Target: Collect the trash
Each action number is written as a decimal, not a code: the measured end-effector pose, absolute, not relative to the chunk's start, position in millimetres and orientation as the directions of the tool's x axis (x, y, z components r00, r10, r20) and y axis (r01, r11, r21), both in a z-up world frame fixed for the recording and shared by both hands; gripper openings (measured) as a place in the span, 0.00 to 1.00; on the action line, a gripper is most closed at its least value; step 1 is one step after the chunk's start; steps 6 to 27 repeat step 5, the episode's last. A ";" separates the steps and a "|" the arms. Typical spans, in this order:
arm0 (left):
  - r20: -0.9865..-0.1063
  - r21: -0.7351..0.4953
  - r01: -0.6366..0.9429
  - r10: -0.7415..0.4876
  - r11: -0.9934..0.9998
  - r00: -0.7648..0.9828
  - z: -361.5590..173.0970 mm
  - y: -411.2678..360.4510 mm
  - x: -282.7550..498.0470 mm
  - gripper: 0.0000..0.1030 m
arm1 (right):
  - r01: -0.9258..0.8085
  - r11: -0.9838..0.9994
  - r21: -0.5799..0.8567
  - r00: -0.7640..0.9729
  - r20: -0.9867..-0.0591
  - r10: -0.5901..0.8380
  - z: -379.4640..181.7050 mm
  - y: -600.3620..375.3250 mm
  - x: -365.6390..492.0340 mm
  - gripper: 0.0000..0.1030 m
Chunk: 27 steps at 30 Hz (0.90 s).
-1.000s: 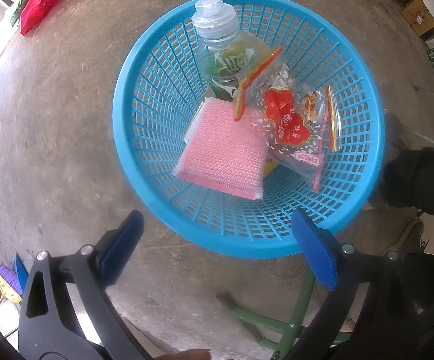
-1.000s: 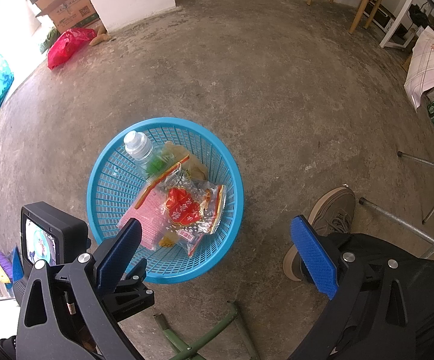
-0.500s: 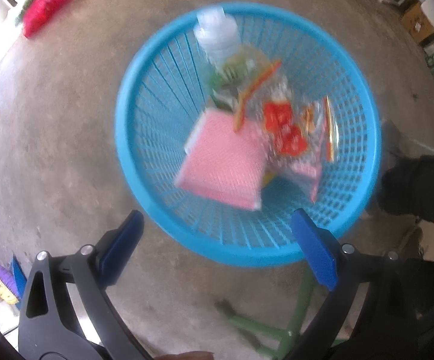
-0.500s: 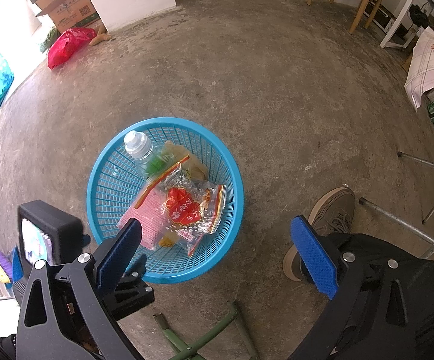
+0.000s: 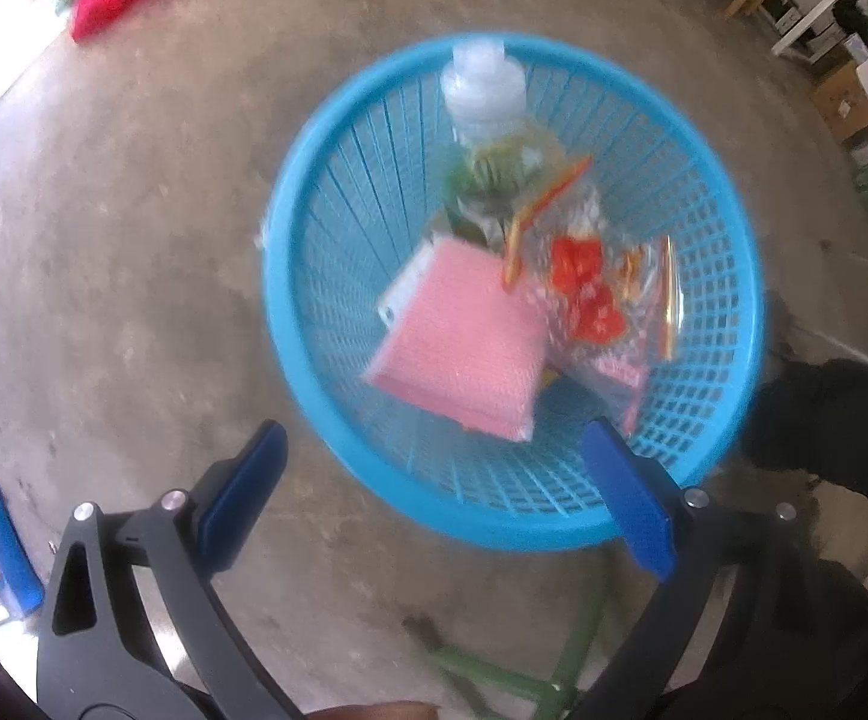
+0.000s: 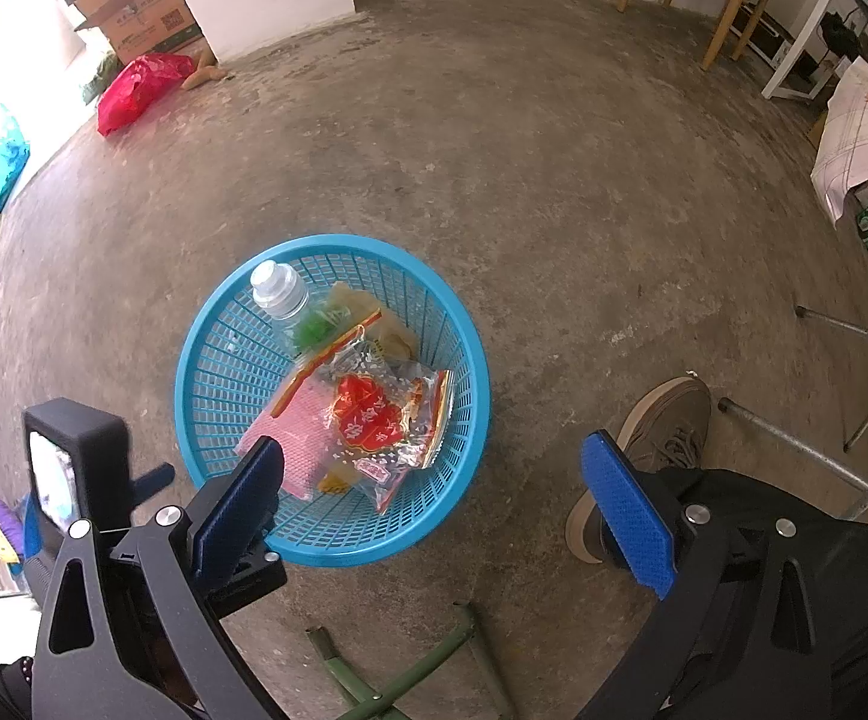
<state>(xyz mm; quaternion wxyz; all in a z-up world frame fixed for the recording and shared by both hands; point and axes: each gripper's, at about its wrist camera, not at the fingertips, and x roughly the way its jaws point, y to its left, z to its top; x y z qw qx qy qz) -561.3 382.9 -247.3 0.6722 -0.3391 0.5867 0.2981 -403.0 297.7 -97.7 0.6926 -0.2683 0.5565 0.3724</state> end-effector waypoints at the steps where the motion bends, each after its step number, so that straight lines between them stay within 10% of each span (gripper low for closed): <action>1: -0.991 -0.107 -0.804 0.000 0.584 0.132 -248.8 382.5 -562.2 0.92 | -0.815 0.578 0.043 0.103 -0.971 0.218 -97.5 298.7 -403.6 0.94; 27: -0.992 -0.107 -0.793 -0.008 0.599 0.127 -251.3 378.1 -561.4 0.92 | -0.815 0.578 0.042 0.104 -0.971 0.217 -97.5 298.3 -403.7 0.94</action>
